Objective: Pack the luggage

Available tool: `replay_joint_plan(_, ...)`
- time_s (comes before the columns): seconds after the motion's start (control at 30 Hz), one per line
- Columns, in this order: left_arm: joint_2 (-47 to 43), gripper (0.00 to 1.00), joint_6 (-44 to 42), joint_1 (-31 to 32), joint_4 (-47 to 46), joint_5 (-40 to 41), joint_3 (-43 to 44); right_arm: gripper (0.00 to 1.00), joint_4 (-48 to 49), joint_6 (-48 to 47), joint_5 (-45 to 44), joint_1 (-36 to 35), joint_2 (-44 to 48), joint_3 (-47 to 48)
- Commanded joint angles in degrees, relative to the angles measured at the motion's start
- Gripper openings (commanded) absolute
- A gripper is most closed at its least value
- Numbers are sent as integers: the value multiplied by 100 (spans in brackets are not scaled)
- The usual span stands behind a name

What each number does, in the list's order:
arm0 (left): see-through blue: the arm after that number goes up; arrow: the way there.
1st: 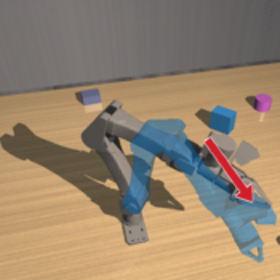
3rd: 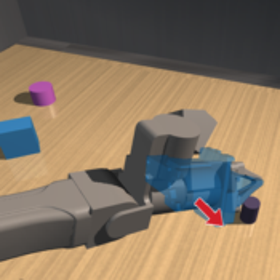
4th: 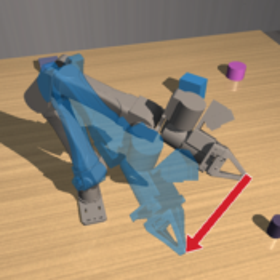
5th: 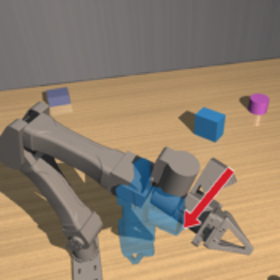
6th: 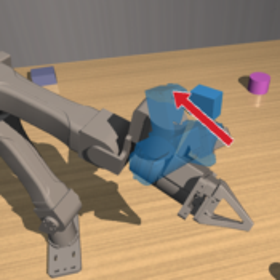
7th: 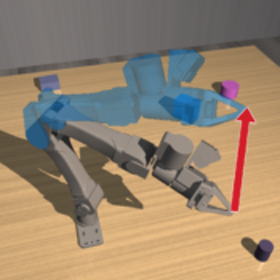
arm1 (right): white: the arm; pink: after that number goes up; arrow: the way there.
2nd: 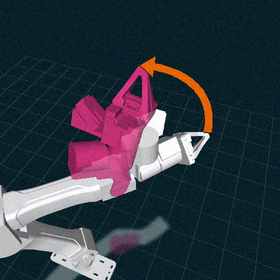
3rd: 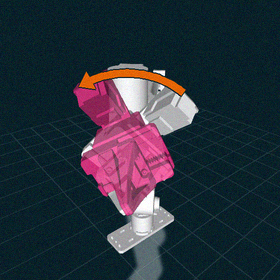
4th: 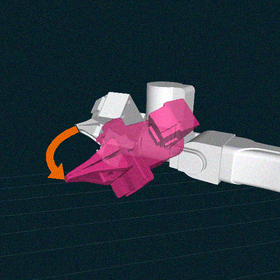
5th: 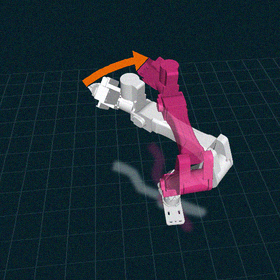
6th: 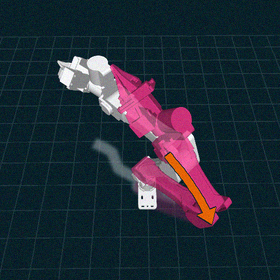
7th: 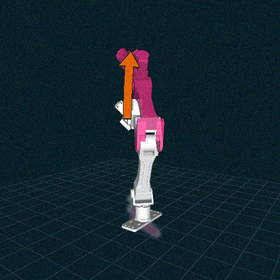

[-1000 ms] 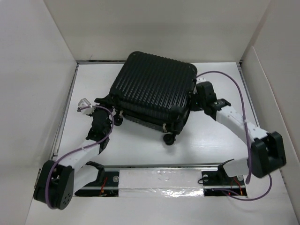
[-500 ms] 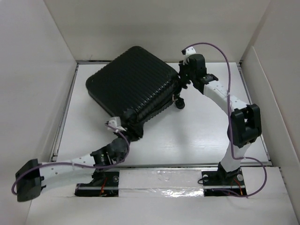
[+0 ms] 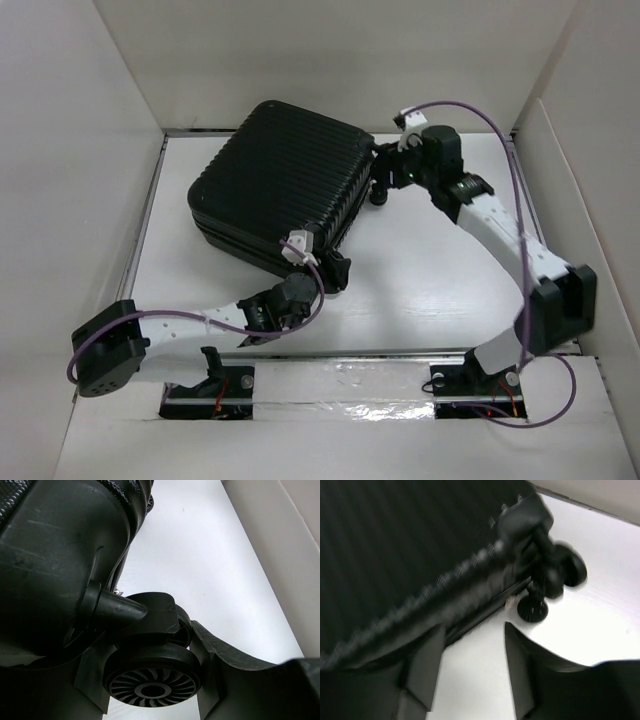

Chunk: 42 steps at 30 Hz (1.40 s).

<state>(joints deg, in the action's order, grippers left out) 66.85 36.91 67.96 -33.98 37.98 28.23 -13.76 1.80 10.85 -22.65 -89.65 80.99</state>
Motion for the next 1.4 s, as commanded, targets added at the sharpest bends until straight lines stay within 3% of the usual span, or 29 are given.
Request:
replay_joint_plan(0.0,-32,0,-552,-370,-786,-1512,639,52,1171,346,49,-177,1517,-1107)
replay_joint_plan(0.03,-32,0,-605,-528,-864,-1687,727,42,1513,591,22,-247,1851,-2008)
replay_joint_plan(0.07,-6,0,-623,-826,-882,-1793,771,19,2143,715,5,-387,2472,-2478)
replay_joint_plan(0.13,65,0,-422,-1117,-952,-2387,903,0,2595,953,-83,-572,3229,-3592)
replay_joint_plan(0.33,486,0,-377,-733,-1032,-2418,1193,0,3134,1051,-171,-1232,3849,-5013)
replay_joint_plan(0.47,487,0,-158,-732,-1050,-2418,1168,35,3746,927,-110,-1417,3674,-5426)
replay_joint_plan(0.53,400,0,-122,-732,-919,-2200,1141,40,4177,945,-40,-1417,3351,-5672)
replay_joint_plan(0.67,-30,0,-166,-732,-743,-1848,1027,42,5390,884,171,-1417,2473,-5692)
replay_joint_plan(0.77,-172,4,-175,-732,-585,-1759,939,52,5602,690,435,-1304,1796,-5305)
replay_joint_plan(0.9,-251,3,-105,-784,-487,-1943,877,56,5865,593,1048,-1058,961,-4892)
replay_joint_plan(1.13,-304,0,-70,-837,-505,-2048,799,65,6368,699,1648,-951,273,-4742)
replay_joint_plan(1.37,-330,0,-52,-890,-514,-2075,790,64,6737,742,2009,-951,-202,-4601)
